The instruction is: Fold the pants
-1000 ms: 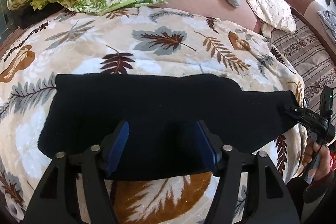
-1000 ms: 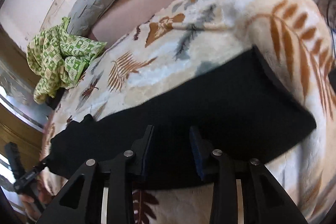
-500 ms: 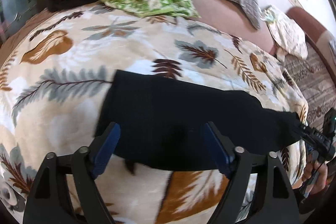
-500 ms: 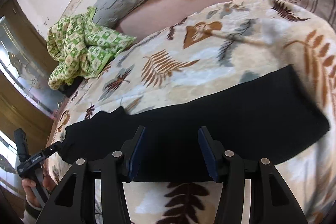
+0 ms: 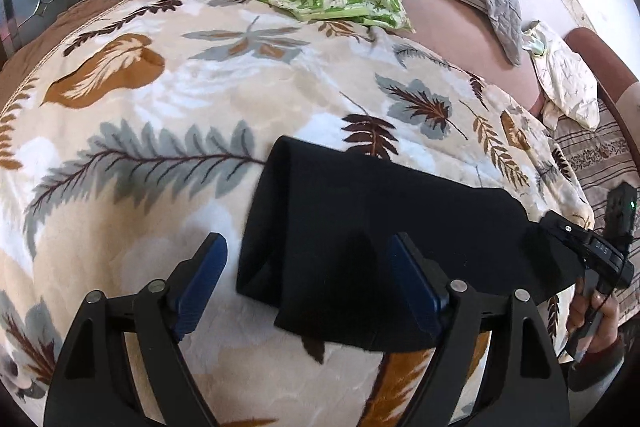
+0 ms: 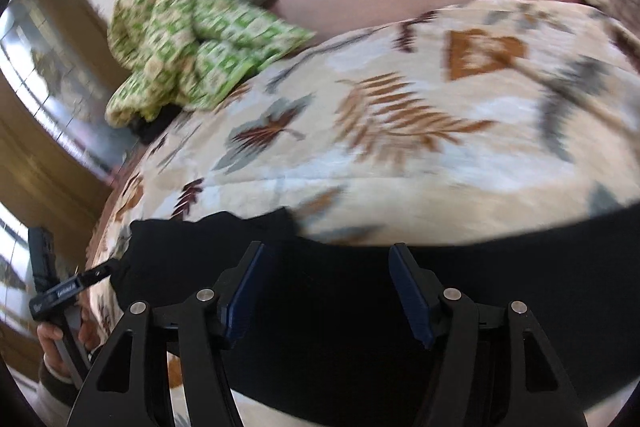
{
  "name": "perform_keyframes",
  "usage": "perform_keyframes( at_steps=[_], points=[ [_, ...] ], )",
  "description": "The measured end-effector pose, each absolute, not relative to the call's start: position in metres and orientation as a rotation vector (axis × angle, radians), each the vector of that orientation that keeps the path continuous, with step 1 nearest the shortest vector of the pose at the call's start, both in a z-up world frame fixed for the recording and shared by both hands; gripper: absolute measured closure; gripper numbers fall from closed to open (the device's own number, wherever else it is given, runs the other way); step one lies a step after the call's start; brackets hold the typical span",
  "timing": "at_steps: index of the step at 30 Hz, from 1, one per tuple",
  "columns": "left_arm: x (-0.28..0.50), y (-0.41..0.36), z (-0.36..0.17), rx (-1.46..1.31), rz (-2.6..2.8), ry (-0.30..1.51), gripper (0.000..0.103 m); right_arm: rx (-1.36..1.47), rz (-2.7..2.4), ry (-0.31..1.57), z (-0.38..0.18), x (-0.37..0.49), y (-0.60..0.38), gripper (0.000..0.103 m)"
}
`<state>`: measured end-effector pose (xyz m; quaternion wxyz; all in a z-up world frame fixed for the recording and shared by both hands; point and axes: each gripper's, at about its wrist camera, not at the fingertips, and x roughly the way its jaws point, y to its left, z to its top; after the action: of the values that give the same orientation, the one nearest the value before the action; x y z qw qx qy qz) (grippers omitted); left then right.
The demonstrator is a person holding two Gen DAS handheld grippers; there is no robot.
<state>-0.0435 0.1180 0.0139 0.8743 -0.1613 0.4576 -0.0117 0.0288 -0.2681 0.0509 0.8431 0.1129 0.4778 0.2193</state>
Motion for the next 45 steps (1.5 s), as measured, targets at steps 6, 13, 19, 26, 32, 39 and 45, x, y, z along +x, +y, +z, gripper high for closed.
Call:
perform_keyframes(
  at_steps=[6,13,19,26,32,39,45],
  points=[
    [-0.029,0.118,-0.006,-0.332,-0.032,1.008,0.02,0.235,0.538,1.059,0.025,0.053,-0.229,0.068],
    [-0.043,0.104,-0.002,-0.262,-0.054,0.958,0.056,0.259,0.521,0.961,0.042,0.045,-0.239,0.093],
    [-0.039,0.112,-0.002,-0.33,-0.039,0.971,0.054,0.237,0.455,1.01,0.017,0.055,-0.228,0.09],
    [-0.053,0.106,0.028,-0.264,0.014,0.899,0.048,0.257,0.466,0.967,0.052,0.022,-0.249,0.069],
    [-0.058,0.083,0.044,-0.248,-0.042,0.865,0.038,0.123,0.596,0.96,0.066,-0.032,-0.223,0.064],
    [-0.051,0.064,0.037,-0.273,-0.074,0.895,0.037,-0.063,0.719,0.951,0.058,-0.08,-0.175,0.061],
    [-0.049,0.05,0.031,-0.277,-0.103,0.927,0.037,-0.214,0.714,0.908,0.047,-0.089,-0.156,0.062]
  ],
)
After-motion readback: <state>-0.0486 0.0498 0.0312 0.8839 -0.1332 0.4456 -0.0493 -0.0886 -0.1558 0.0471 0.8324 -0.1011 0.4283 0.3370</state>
